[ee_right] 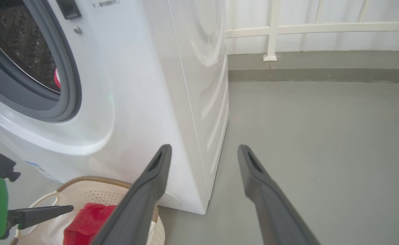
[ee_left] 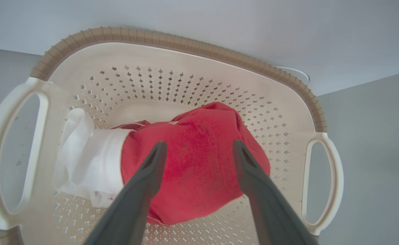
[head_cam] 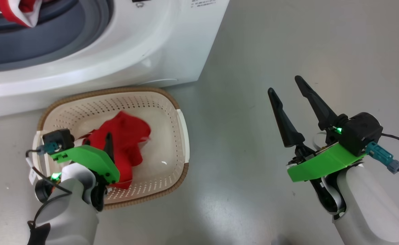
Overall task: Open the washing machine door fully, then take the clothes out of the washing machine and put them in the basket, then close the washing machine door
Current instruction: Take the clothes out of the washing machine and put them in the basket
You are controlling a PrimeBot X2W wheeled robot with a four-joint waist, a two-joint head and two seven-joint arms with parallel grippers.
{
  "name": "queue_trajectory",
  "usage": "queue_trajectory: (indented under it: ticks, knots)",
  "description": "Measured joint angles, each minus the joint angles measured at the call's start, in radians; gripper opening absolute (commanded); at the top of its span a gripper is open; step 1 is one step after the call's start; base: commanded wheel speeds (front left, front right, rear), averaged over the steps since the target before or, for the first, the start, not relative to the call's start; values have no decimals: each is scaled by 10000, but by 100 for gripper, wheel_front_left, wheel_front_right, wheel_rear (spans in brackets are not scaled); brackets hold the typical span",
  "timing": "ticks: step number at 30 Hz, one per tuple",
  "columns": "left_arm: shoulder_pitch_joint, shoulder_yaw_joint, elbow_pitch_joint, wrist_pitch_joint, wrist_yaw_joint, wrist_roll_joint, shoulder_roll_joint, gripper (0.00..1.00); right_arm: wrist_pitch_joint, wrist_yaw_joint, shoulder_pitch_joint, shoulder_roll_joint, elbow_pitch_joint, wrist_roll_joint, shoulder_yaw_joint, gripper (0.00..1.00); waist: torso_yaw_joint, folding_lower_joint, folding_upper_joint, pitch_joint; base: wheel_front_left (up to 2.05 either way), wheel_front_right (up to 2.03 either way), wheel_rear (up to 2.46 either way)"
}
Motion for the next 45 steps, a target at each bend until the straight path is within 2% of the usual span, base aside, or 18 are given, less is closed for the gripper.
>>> queue_trajectory:
  ticks: [8, 13, 20, 28, 45]
  knots:
    - [64, -261, -44, -961, -286, 61, -8, 100, 0, 0, 51, -29, 127, 0, -267, 100, 153, 0, 0, -584, 0, 0, 0]
    - [593, -545, -700, -1114, -510, 132, -17, 100, 0, 0, 164, -29, 297, -2, -322, 100, 306, 0, 0, -1124, 0, 0, 0]
    - [2052, -516, -2638, -1122, -523, 410, -19, 100, 0, 2, 588, -33, 426, -17, -351, 100, 514, 0, 0, -2007, 0, 0, 0]
    - [3700, -186, -5022, -1124, -464, 1321, 88, 100, 2, 0, 1153, -6, 497, -75, -614, 100, 682, -1, 0, -3027, 0, 0, 0]
    - [5995, 780, -8180, -1124, -466, 1891, 217, 100, 2, 0, 2012, 173, 359, -161, -951, 100, 593, 0, 0, -4757, 0, 0, 0]
